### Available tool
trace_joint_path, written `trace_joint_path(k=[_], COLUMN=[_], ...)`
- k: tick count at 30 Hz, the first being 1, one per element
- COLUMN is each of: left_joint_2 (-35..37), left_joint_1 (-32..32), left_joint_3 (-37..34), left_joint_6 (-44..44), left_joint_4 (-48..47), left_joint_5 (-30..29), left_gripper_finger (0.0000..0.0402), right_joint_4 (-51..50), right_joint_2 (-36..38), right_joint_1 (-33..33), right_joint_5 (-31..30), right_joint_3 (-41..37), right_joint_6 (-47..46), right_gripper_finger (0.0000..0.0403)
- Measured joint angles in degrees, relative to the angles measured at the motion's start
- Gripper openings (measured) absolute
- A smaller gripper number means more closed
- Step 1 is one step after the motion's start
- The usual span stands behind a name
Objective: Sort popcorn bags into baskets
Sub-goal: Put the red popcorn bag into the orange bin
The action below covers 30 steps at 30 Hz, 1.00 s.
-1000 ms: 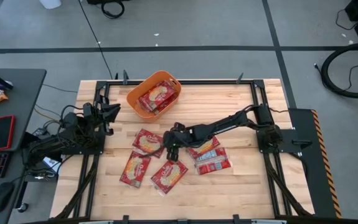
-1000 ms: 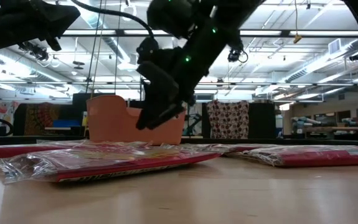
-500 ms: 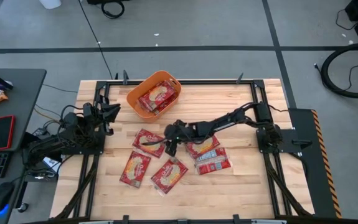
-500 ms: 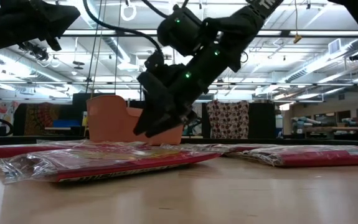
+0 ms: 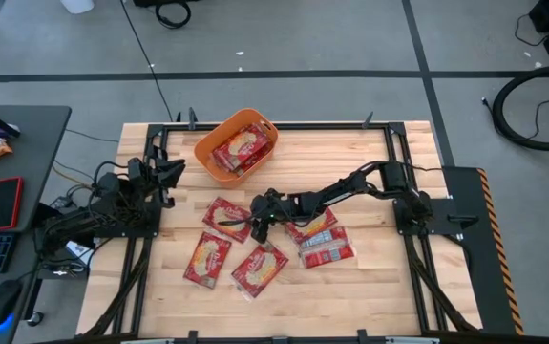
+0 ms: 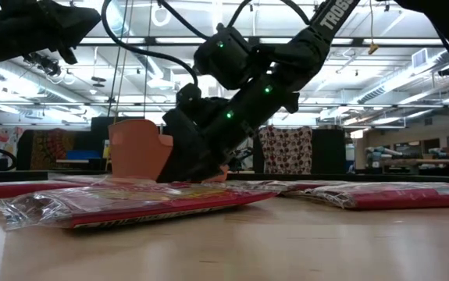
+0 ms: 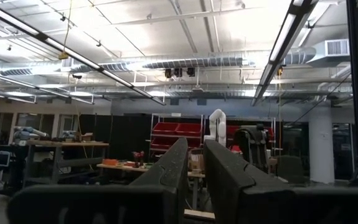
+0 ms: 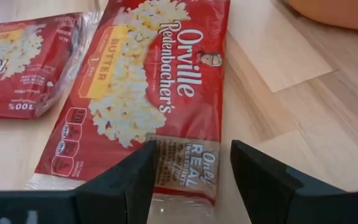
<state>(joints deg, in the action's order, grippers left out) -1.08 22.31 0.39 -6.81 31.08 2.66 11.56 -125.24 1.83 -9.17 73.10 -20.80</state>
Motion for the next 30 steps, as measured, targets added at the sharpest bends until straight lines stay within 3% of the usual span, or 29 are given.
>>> trace_joint_path(k=[6, 15, 24, 30], left_joint_2=[0.0, 0.0, 0.0, 0.0], left_joint_1=[0.0, 0.0, 0.0, 0.0], left_joint_3=[0.0, 0.0, 0.0, 0.0], left_joint_6=[0.0, 0.0, 0.1, 0.1], left_joint_4=[0.3, 0.3, 0.3, 0.3], left_joint_5=[-0.1, 0.0, 0.0, 0.0], left_gripper_finger=[0.0057, 0.0057, 0.0057, 0.0057], right_joint_4=[-0.5, -1.3, -10.9, -16.9], right_joint_2=[0.0, 0.2, 8.1, 15.6], right_joint_1=[0.0, -0.1, -0.9, -0.9], right_joint_5=[-0.3, -1.2, -5.1, -13.9], right_joint_3=[0.0, 0.0, -0.2, -0.2], right_joint_6=[0.4, 6.7, 15.6, 27.6], right_gripper_finger=[0.0176, 0.0015, 0.0006, 0.0004])
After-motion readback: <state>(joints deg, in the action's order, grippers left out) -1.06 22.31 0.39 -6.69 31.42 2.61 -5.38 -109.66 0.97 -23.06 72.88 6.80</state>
